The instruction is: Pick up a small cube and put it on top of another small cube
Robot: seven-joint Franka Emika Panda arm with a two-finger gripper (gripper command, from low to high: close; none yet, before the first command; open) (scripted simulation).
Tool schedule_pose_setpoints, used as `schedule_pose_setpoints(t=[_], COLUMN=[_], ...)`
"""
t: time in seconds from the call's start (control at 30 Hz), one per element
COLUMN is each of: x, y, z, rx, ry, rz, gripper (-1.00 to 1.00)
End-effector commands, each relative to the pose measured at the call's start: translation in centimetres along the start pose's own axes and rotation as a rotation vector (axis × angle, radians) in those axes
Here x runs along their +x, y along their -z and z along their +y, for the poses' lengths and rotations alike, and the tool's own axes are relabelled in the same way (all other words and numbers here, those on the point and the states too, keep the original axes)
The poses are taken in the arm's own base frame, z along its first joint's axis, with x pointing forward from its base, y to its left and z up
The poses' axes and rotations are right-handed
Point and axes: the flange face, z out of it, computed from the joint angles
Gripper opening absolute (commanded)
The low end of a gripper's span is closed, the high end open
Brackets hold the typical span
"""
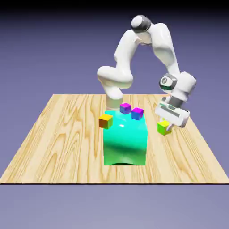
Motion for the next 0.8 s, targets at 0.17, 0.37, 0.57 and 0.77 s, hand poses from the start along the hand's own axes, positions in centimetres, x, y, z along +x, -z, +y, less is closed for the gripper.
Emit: schedule_pose_setpoints(t=[0.17, 0.37, 0.57, 0.77], x=[6.0, 16.0, 20.3, 20.5], y=[0.7, 0.0, -3.8, -5.5], z=[-9.1, -17.0, -17.3, -16.5], rx=[-0.119, -0.256, -0.290, -0.290], ry=[-0.272, -0.588, -0.701, -0.701], rz=[0.118, 0.307, 0.421, 0.421], gripper=[-1.00, -1.00, -1.00, 1.00])
